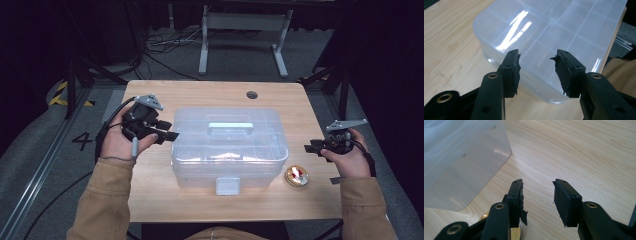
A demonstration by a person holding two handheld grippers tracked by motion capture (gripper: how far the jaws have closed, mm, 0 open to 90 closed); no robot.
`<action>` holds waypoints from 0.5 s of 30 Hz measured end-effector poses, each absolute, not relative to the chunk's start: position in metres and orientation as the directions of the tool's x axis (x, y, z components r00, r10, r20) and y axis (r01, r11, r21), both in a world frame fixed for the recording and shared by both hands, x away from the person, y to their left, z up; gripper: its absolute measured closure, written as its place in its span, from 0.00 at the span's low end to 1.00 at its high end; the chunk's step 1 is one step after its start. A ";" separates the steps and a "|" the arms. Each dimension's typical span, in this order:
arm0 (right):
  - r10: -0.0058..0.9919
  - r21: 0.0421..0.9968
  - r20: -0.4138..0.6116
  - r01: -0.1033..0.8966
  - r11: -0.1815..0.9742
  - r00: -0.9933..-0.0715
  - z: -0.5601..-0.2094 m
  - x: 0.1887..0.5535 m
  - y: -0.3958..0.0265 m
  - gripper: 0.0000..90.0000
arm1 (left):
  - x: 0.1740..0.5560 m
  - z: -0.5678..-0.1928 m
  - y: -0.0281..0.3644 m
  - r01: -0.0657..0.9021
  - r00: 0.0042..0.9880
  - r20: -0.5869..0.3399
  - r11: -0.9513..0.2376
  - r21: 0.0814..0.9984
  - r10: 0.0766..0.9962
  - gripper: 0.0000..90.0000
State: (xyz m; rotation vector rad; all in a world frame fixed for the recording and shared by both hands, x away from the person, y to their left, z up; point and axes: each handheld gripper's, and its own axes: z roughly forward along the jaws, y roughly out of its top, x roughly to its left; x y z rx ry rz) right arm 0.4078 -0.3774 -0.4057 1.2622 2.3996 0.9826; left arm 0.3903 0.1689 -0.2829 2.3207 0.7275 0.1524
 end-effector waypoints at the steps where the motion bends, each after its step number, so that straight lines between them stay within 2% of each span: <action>1: 0.804 0.667 0.078 0.630 0.397 -0.590 -0.406 0.407 -0.378 0.66 | 0.392 -0.282 0.166 0.453 0.841 -0.083 -0.611 0.649 0.535 0.61; 15: 0.815 0.673 0.073 0.632 0.385 -0.575 -0.408 0.396 -0.386 0.65 | 0.412 -0.285 0.116 0.395 0.889 -0.078 -0.671 0.627 0.451 0.58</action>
